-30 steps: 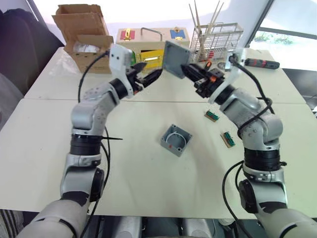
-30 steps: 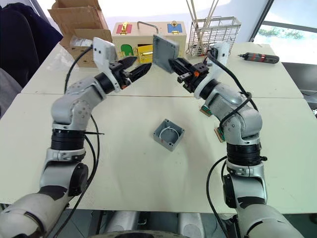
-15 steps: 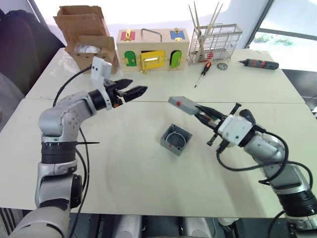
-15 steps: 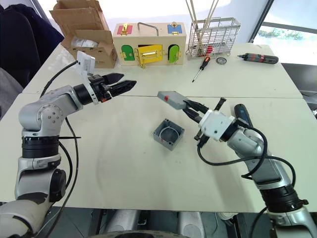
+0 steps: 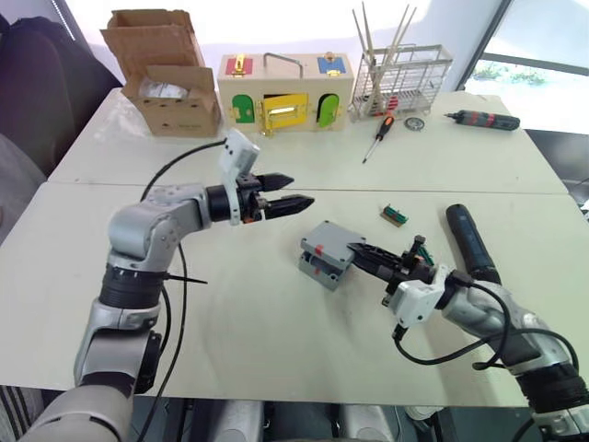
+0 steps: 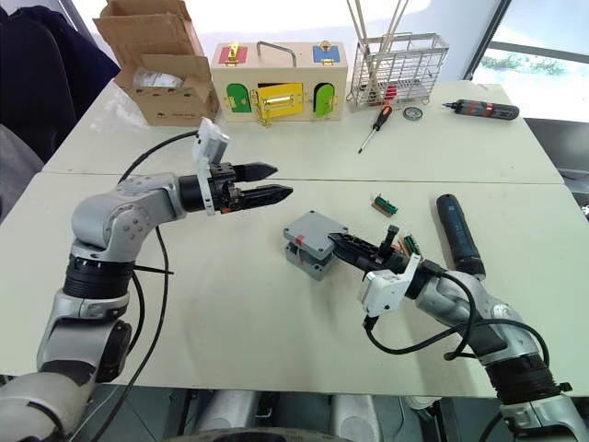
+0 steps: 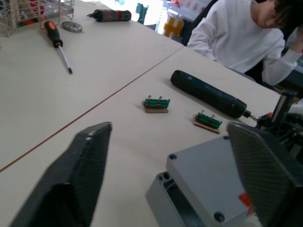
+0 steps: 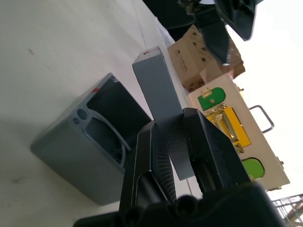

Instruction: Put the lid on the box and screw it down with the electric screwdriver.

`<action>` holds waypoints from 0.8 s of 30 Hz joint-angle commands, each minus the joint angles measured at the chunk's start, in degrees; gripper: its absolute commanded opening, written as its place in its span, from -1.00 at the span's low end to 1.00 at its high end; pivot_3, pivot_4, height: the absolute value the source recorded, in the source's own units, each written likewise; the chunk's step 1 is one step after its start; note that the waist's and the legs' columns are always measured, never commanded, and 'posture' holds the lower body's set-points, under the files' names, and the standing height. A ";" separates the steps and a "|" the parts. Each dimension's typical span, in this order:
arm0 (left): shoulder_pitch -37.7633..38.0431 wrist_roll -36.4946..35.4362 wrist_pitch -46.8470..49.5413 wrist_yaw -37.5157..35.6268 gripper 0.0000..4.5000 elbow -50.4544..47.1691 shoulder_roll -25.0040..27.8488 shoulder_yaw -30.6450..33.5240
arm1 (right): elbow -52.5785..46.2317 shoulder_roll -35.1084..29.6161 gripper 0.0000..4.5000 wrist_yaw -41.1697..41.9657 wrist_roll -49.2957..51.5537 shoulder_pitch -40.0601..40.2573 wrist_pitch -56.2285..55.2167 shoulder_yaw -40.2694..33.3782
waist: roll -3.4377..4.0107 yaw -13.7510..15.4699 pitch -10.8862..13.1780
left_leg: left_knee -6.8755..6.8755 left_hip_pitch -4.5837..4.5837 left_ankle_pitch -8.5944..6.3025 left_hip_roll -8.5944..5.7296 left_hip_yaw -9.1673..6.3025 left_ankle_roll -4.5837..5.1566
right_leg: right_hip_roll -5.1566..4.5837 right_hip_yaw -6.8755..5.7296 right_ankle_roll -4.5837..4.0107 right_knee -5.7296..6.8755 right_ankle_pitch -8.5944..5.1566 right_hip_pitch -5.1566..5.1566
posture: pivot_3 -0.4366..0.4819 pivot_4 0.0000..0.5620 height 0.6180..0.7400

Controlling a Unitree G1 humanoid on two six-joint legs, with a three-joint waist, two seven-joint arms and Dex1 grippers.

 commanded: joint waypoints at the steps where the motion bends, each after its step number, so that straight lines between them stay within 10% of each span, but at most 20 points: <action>1: 0.47 -0.65 -0.75 -1.58 -0.03 -2.50 -0.41 -1.35 | -0.04 0.89 -0.95 -3.33 -2.55 -0.35 -0.53 -0.39 | 0.00 0.00 0.00 | -0.01 0.00 0.00 0.00 -0.01 0.00 | 0.00 0.00 0.00 -0.01 0.00 0.01 | -0.05 -0.47 0.92; 5: 1.03 -0.02 -0.65 -2.97 -0.97 -2.95 -0.56 -3.94 | 0.86 0.88 -0.95 -5.83 -5.50 -0.05 -1.22 0.17 | 0.01 0.07 0.00 | 0.01 0.03 0.00 -0.02 -0.07 0.00 | 0.00 -0.01 0.00 -0.07 0.00 0.12 | -0.05 -0.47 0.92; 24: 2.82 6.19 -5.14 -9.16 -0.97 -0.87 -0.32 -13.45 | 5.77 -1.46 -0.95 -13.01 -13.46 -0.81 -4.31 4.04 | 0.02 0.07 -0.01 | -0.03 0.35 0.00 -0.03 -0.13 0.00 | 0.04 0.00 0.00 -0.14 0.00 0.47 | -0.05 -0.47 0.92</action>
